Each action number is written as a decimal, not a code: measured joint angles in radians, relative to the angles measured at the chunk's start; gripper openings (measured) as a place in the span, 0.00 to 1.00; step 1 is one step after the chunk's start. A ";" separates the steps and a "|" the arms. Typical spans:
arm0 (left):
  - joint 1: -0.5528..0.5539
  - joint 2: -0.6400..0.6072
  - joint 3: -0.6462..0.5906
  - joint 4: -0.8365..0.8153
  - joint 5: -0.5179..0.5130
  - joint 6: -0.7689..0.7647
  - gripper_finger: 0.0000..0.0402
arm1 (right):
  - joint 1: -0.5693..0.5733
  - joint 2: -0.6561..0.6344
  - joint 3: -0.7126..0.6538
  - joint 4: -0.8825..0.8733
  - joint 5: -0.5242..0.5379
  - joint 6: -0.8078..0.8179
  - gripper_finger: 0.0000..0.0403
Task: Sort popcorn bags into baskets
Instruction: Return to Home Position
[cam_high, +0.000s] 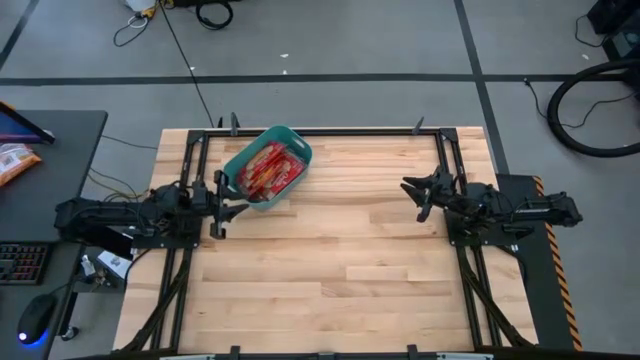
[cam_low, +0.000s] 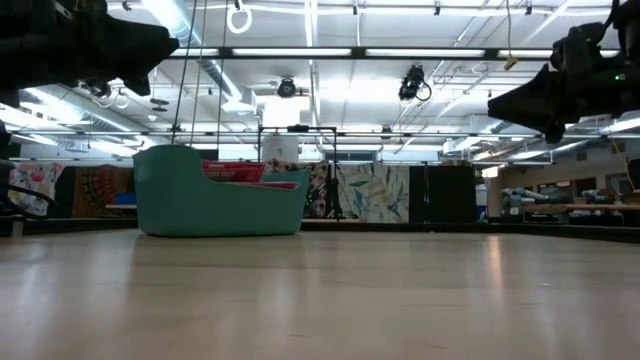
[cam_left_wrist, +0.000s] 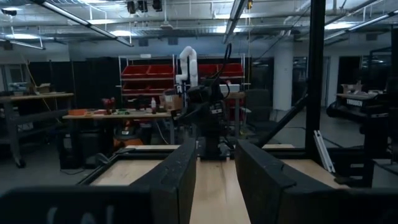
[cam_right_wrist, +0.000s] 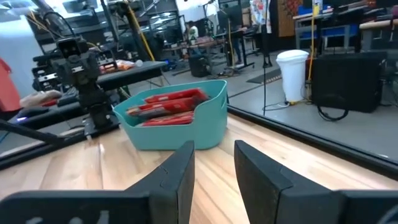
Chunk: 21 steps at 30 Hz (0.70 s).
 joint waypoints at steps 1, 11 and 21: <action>0.000 0.000 0.000 0.000 0.000 0.000 0.29 | 0.000 0.004 0.000 0.004 -0.002 0.001 0.29; 0.000 0.000 0.000 -0.003 0.000 0.000 0.29 | 0.000 0.006 0.000 0.003 -0.024 0.001 0.29; 0.000 0.000 0.000 -0.003 0.000 0.000 0.29 | 0.000 0.006 0.000 0.003 -0.024 0.000 0.30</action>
